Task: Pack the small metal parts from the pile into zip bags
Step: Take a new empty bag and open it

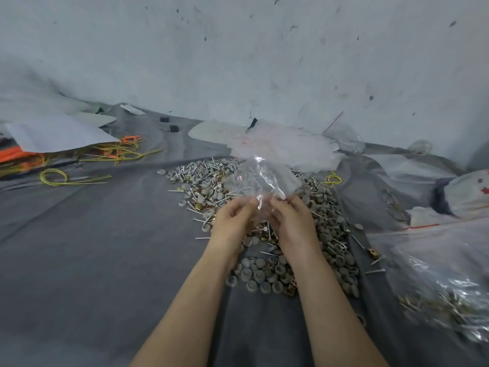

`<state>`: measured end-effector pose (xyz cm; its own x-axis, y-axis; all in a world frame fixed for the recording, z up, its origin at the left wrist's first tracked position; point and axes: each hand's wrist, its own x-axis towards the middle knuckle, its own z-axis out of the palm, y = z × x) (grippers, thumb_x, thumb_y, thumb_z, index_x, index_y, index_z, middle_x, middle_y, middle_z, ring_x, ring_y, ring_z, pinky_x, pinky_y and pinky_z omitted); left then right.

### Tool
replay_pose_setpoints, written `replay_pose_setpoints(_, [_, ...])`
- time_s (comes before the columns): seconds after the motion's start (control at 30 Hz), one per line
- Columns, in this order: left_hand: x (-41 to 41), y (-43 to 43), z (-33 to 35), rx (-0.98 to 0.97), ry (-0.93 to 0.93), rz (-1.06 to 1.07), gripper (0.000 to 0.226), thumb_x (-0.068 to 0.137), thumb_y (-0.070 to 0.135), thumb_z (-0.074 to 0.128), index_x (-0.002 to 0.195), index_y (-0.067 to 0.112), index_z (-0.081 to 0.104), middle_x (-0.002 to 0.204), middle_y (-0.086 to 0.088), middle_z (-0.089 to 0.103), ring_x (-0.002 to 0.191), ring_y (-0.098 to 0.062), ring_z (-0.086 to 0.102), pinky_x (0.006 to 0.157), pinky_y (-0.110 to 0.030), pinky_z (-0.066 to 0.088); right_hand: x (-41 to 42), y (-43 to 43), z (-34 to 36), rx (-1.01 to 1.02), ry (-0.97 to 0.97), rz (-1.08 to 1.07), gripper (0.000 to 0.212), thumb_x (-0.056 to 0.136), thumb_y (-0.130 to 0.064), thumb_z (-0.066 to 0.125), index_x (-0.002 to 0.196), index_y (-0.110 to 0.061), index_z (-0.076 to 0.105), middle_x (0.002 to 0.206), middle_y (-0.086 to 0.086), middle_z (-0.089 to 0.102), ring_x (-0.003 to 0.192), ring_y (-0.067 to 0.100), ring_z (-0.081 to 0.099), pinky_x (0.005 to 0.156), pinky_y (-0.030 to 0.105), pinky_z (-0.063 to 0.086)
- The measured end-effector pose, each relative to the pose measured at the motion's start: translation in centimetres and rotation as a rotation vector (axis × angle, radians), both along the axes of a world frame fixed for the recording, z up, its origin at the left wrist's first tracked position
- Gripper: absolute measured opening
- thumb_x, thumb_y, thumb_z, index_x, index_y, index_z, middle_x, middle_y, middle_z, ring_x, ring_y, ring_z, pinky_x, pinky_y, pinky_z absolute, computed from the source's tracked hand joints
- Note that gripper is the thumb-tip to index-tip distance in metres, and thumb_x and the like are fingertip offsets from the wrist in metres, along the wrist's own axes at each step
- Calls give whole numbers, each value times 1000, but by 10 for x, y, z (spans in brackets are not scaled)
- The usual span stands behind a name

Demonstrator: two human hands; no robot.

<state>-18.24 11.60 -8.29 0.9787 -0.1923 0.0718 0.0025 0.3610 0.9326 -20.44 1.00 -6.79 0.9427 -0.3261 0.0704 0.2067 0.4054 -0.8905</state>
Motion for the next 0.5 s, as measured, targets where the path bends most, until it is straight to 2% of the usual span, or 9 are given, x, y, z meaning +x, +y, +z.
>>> replay_pose_setpoints(0.1, [4, 7, -5, 17, -53, 56, 18, 94, 14, 57, 77, 13, 64, 67, 1, 60, 64, -10, 57, 64, -22, 48, 0, 1, 0, 14, 31, 87, 6, 91, -15, 59, 94, -12, 63, 90, 1, 72, 76, 10, 68, 64, 21, 53])
replay_pose_setpoints(0.2, [1, 12, -4, 29, -109, -7, 19, 93, 16, 58, 75, 16, 66, 60, 9, 64, 58, -1, 60, 62, -16, 51, 1, -9, -1, 214, 46, 74, 32, 83, -41, 60, 103, -17, 64, 94, 2, 75, 81, 11, 71, 71, 26, 52])
replay_pose_setpoints(0.27, [-2, 11, -5, 57, -148, -12, 22, 93, 18, 58, 73, 18, 67, 61, 9, 65, 57, 0, 59, 60, -14, 49, -1, -14, -1, 266, 63, 47, 28, 89, -38, 57, 102, -15, 65, 88, 2, 75, 79, 13, 70, 74, 28, 51])
replay_pose_setpoints(0.33, [-3, 12, -5, 100, -166, 20, 32, 94, 22, 57, 64, 22, 65, 56, 12, 61, 52, 2, 55, 57, -14, 46, -2, -16, -2, 198, 94, 10, 17, 93, -24, 56, 89, -16, 70, 79, -1, 74, 73, 13, 67, 71, 26, 51])
replay_pose_setpoints(0.4, [-3, 11, -6, 138, -162, 72, 41, 95, 27, 56, 55, 24, 60, 52, 13, 54, 48, 0, 49, 55, -16, 41, -2, -17, -4, 99, 106, -22, 21, 93, -13, 56, 78, -16, 71, 71, -3, 72, 67, 11, 64, 66, 24, 50])
replay_pose_setpoints(0.43, [-4, 12, -5, 129, -138, 116, 39, 95, 28, 56, 57, 23, 57, 53, 9, 52, 48, -2, 48, 55, -18, 41, -3, -16, -3, 56, 112, -39, 18, 92, -11, 57, 80, -15, 69, 69, -4, 71, 66, 10, 63, 65, 24, 50])
replay_pose_setpoints(0.5, [-1, 13, -6, 48, -75, 214, 25, 95, 23, 57, 73, 13, 54, 58, 2, 55, 51, -7, 52, 53, -18, 44, -5, -16, -3, -6, 122, -53, 11, 92, -11, 58, 86, -14, 67, 71, -3, 72, 67, 10, 63, 65, 23, 50])
